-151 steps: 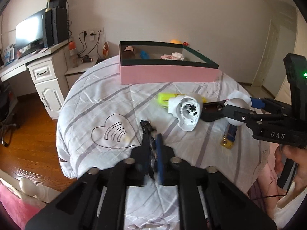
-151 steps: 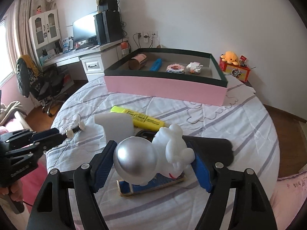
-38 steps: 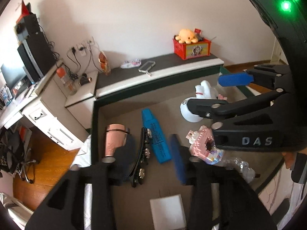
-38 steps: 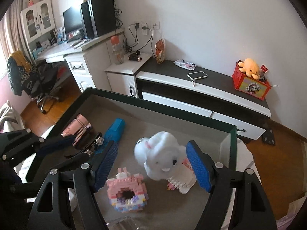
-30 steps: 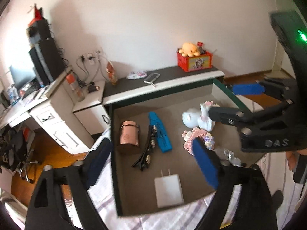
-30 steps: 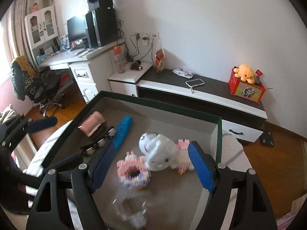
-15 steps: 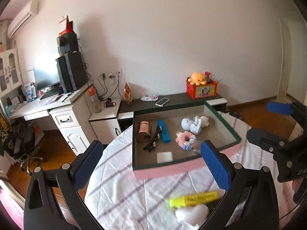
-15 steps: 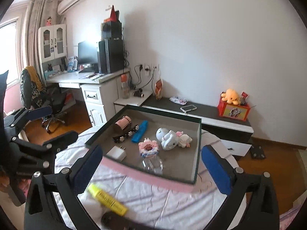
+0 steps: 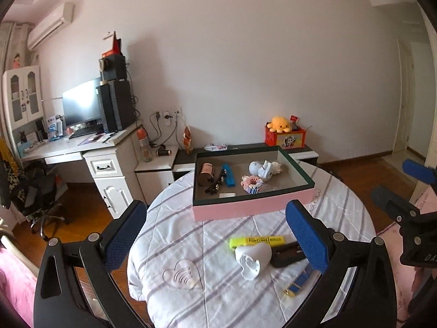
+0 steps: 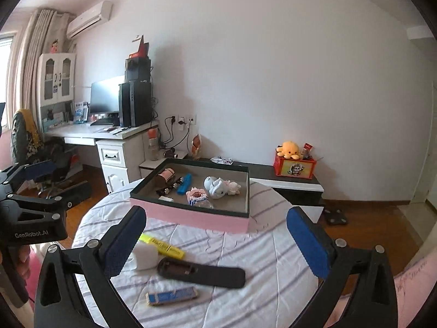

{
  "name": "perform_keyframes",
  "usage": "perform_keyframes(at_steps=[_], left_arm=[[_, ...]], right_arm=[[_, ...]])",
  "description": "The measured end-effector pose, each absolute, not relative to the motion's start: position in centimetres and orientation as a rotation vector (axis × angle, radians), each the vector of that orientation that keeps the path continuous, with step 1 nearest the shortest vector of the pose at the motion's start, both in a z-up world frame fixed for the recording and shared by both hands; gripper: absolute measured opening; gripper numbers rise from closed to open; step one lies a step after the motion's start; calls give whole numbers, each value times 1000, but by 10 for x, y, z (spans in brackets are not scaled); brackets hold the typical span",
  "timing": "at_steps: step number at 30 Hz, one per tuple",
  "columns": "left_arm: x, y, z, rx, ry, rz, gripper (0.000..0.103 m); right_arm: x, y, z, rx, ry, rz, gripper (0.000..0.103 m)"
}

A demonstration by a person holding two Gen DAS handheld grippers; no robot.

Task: Organize rigid objects
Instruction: 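Withdraw both tools from the box back over the bed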

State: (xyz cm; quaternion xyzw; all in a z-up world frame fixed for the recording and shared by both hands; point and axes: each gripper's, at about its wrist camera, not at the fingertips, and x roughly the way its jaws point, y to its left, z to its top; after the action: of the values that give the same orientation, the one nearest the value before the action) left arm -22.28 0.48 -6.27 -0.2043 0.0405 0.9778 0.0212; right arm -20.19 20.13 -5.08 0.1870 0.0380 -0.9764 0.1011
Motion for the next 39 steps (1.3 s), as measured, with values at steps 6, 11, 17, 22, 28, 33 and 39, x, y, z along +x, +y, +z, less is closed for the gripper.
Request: perform_keyframes(at_steps=[6, 11, 17, 22, 28, 33, 39], left_arm=[[-192, 3, -60, -605, 152, 3044, 103], [-175, 4, -53, -550, 155, 3061, 103], [-167, 12, -51, -529, 214, 3052, 103], [-166, 16, -51, -538, 248, 3043, 103], [-170, 10, -54, -568, 234, 3043, 103], [-177, 3, -59, -612, 234, 3065, 103], [-187, -2, -70, -678, 240, 3061, 103]], right_arm=[[-174, 208, -47, 491, 65, -2934, 103], [-163, 206, -43, 471, 93, -2951, 103], [-153, 203, -44, 468, 123, -2956, 103], [-150, 203, -43, 466, 132, -2958, 103], [-150, 205, -43, 471, 133, -2963, 103], [-152, 212, -46, 494, 119, -2971, 103], [-161, 217, -53, 544, 103, -2968, 103]])
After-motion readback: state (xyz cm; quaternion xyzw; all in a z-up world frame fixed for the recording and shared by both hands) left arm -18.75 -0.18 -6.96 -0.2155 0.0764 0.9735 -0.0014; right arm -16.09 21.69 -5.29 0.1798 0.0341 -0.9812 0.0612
